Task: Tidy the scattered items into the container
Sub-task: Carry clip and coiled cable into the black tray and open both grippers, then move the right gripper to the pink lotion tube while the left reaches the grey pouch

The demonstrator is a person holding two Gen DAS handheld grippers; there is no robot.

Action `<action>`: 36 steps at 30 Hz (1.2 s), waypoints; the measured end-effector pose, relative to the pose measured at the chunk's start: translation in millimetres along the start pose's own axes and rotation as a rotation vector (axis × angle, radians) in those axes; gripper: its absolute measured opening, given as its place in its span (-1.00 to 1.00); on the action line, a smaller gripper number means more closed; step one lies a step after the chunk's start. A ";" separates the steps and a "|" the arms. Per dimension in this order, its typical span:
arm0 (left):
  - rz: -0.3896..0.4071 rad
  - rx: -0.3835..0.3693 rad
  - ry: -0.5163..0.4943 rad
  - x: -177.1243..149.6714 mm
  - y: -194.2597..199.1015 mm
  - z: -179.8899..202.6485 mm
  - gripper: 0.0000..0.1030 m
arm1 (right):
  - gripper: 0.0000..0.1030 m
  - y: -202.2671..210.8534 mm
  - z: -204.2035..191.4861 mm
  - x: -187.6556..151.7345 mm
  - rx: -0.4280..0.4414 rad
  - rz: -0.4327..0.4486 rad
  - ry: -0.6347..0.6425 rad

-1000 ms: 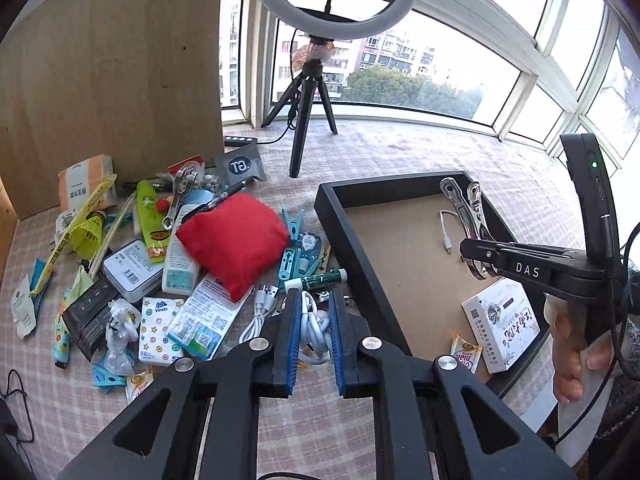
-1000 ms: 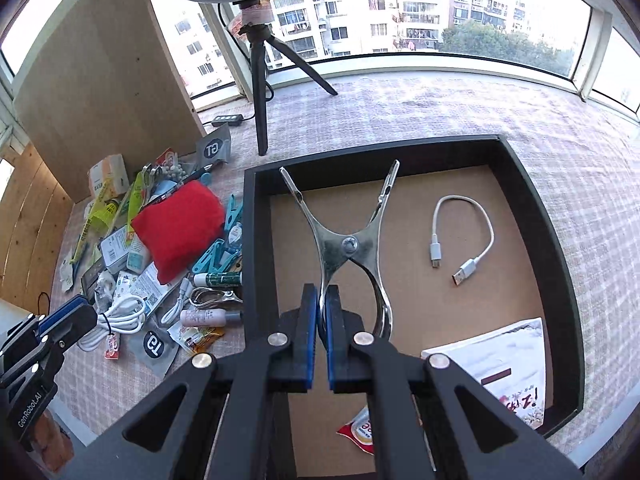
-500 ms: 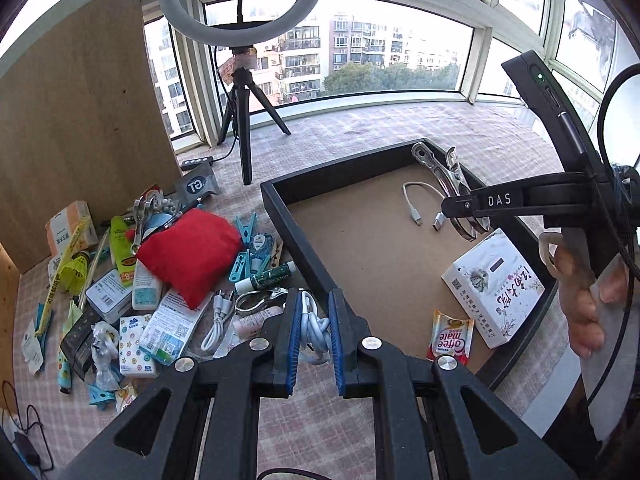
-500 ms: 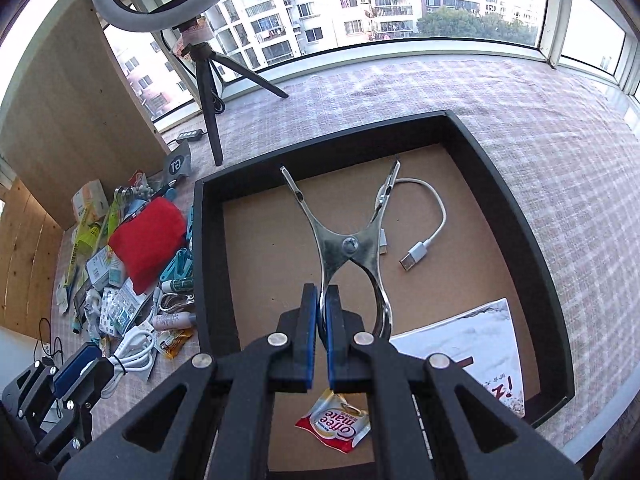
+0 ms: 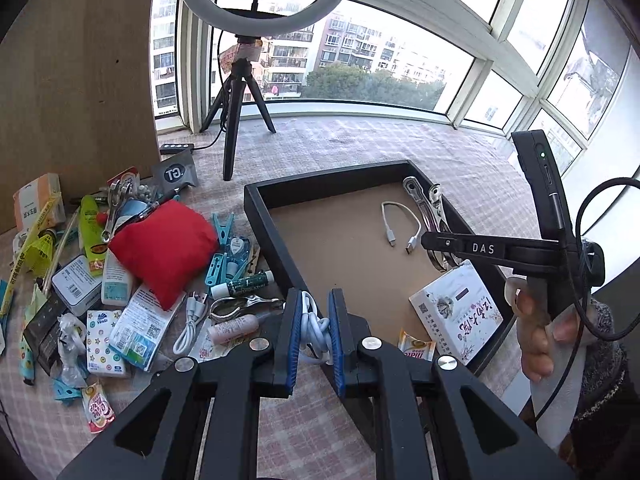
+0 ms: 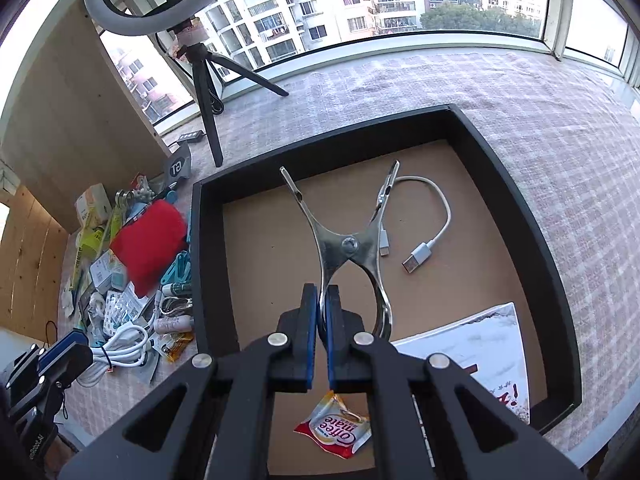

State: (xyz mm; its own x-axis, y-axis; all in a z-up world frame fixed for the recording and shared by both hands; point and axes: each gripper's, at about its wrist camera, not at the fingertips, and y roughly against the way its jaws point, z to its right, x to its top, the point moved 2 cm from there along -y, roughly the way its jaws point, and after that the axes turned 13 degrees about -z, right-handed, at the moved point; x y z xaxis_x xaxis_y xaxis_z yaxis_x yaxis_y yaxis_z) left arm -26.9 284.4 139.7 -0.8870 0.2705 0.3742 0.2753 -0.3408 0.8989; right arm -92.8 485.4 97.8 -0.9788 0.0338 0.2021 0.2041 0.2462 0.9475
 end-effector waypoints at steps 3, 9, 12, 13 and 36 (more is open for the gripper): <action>-0.013 0.008 -0.028 9.1 -10.5 15.0 -0.76 | -0.92 -2.0 11.8 1.6 -0.007 -0.003 -0.020; -0.028 -0.019 -0.080 26.5 -26.5 48.9 -0.66 | -0.86 0.9 28.4 8.8 0.009 0.004 -0.031; -0.027 -0.008 -0.105 28.5 -30.0 58.9 0.22 | -0.31 2.6 34.4 11.4 0.015 -0.005 -0.053; -0.018 0.007 -0.117 27.6 -29.5 61.3 0.18 | -0.10 3.9 36.0 11.6 0.022 0.000 -0.060; -0.041 0.136 0.184 5.6 -25.0 -60.6 0.08 | -0.10 -6.0 -36.8 26.3 0.081 0.000 0.144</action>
State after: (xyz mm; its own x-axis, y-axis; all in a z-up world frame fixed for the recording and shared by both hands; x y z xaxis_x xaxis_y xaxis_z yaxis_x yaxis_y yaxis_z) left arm -61.2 239.9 105.6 -0.9476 0.1090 0.3004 0.2742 -0.2051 0.9395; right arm -119.1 449.1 106.6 -0.9650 -0.1034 0.2412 0.1967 0.3235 0.9256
